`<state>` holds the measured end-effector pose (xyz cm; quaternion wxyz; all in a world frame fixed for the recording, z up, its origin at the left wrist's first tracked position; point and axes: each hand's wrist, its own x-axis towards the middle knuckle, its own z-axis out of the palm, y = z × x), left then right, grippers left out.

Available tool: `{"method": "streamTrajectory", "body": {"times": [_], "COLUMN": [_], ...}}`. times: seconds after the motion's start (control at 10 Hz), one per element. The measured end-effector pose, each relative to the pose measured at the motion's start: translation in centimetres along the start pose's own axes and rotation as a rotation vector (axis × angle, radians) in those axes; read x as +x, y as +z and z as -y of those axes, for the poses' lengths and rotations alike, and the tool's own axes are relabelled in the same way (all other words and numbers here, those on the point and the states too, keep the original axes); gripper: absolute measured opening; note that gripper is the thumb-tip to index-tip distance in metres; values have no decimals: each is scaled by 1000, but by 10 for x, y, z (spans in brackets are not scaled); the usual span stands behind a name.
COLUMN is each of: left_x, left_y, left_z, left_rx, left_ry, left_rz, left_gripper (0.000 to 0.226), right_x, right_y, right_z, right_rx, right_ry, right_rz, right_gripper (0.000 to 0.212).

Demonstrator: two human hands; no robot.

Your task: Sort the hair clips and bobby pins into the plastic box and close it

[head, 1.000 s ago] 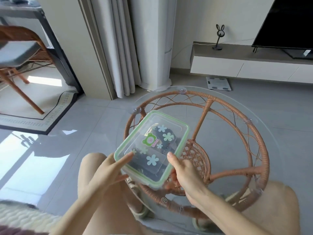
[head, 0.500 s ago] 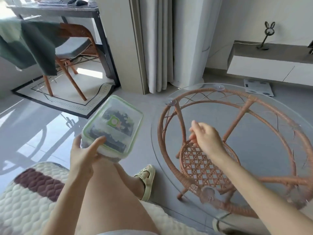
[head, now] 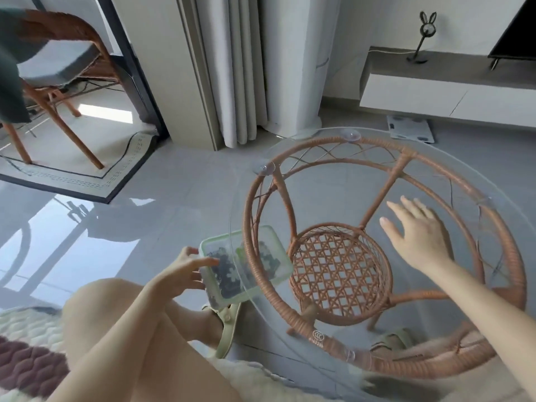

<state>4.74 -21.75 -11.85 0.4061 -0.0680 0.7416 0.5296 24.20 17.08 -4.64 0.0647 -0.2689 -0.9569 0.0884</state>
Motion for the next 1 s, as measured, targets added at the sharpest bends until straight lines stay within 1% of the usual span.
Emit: {"method": "streamTrajectory", "body": {"times": [0.1,0.2,0.3,0.4,0.5,0.6,0.7,0.8,0.9,1.0], "left_x": [33,57,77,95,111,126,139,150,134,127], "left_y": [31,76,128,172,204,230,242,244,238,222], "left_z": [12,19,16,12,14,22,34,46,28,16], "left_rx": [87,96,-60,-96,-93,-129,-124,121,197,-9], "left_ry": [-21,54,71,18,15,-12,-29,59,124,84], "left_rz": [171,218,180,237,239,266,271,186,56,7], "left_gripper": [67,39,31,42,56,63,66,63,65,52], "right_x": [-2,-2,0,1,0,2,2,3,2,4], "right_y": [1,3,6,7,6,7,7,8,7,10], "right_z": [3,1,-3,-4,-3,-4,-4,-5,-4,-5], "right_rx": [-3,-44,-73,-72,-64,-54,-54,-46,-45,-55], "right_ry": [4,-7,-15,-11,-8,0,-6,-4,-13,3], "right_rz": [-14,-35,-39,-52,-61,-71,-83,-84,-89,-75], "right_gripper": [64,67,65,59,54,52,51,50,50,52]}}
